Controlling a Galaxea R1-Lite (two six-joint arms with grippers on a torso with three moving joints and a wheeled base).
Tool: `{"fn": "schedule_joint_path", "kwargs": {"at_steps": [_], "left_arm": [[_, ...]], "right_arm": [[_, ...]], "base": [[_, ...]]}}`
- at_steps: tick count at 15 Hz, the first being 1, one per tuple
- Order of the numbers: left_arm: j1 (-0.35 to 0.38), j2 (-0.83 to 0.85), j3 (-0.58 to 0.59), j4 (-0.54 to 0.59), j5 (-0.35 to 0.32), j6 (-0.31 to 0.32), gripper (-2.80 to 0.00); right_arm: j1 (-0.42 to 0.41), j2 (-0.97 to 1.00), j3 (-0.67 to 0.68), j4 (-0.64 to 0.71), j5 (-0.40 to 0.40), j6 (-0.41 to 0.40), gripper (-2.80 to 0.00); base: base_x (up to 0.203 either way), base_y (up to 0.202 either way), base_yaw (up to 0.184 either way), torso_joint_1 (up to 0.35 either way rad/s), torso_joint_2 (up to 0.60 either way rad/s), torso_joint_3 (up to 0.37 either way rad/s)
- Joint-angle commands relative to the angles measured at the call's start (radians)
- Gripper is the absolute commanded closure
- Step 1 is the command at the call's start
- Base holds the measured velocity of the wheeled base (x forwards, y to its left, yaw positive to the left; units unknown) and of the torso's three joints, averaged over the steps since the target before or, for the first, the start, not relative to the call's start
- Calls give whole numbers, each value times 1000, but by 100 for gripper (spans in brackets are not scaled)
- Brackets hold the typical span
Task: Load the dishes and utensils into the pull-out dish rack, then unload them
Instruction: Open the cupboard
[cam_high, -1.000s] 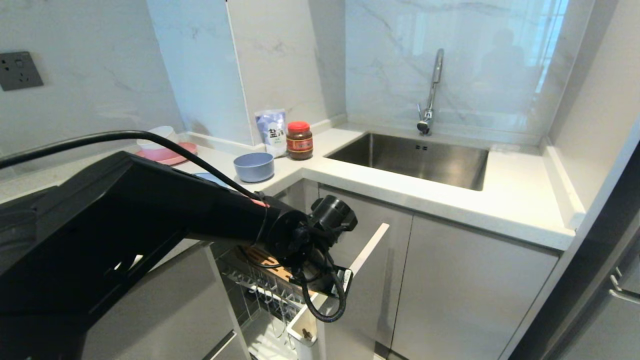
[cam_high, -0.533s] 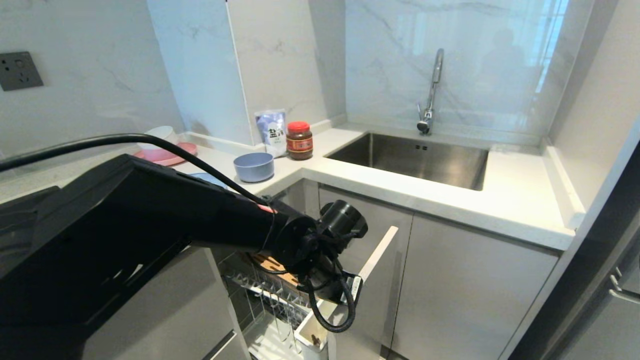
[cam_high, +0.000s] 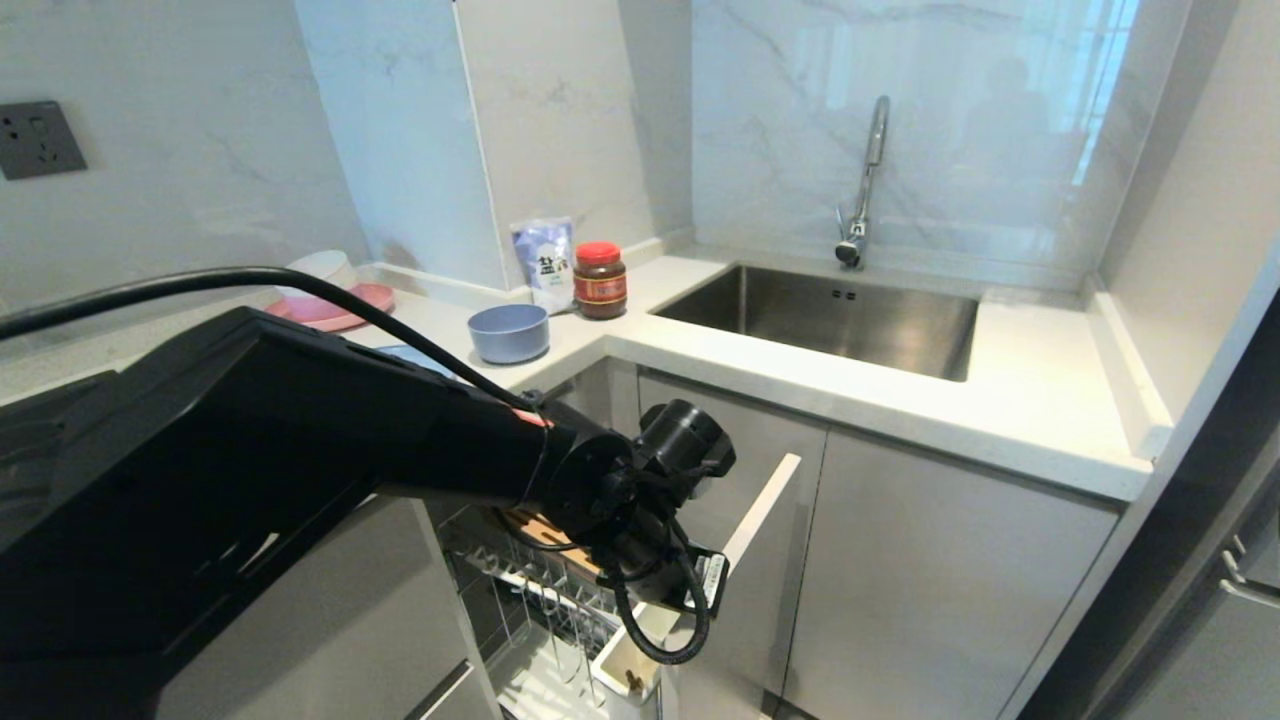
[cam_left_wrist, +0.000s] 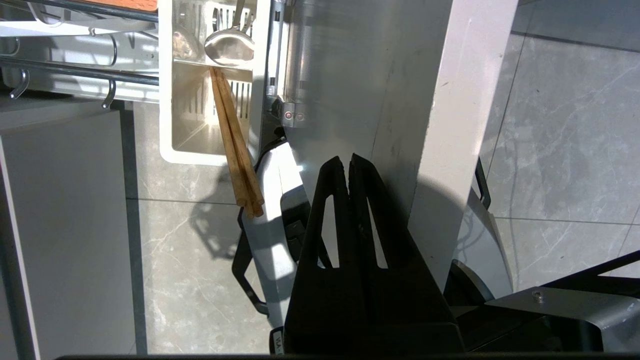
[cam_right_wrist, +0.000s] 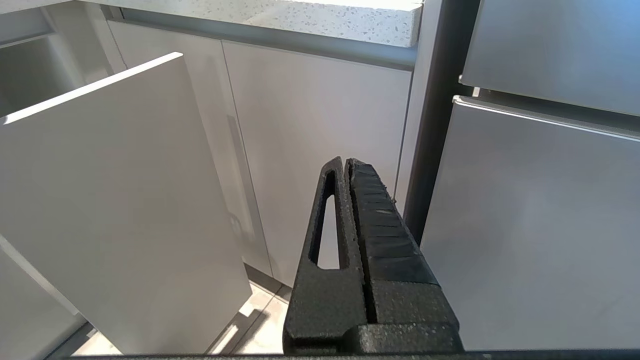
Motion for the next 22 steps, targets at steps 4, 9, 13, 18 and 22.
{"fn": "schedule_joint_path", "kwargs": {"at_steps": [4, 9, 13, 18, 22], "left_arm": [[2, 0, 0, 5, 2, 1, 0], [55, -2, -5, 4, 46, 8, 0], [149, -24, -14, 0, 49, 56, 0], [270, -117, -44, -2, 52, 100, 0], [361, -279, -90, 34, -13, 111, 0]], "right_arm": [[0, -4, 2, 0, 0, 0, 0], [0, -4, 2, 0, 0, 0, 0], [1, -3, 2, 0, 0, 0, 0], [1, -4, 2, 0, 0, 0, 0], [1, -3, 2, 0, 0, 0, 0]], "base": [[0, 0, 0, 0, 0, 0], [0, 0, 0, 0, 0, 0], [0, 0, 0, 0, 0, 0], [0, 0, 0, 0, 0, 0], [0, 0, 0, 0, 0, 0]]}}
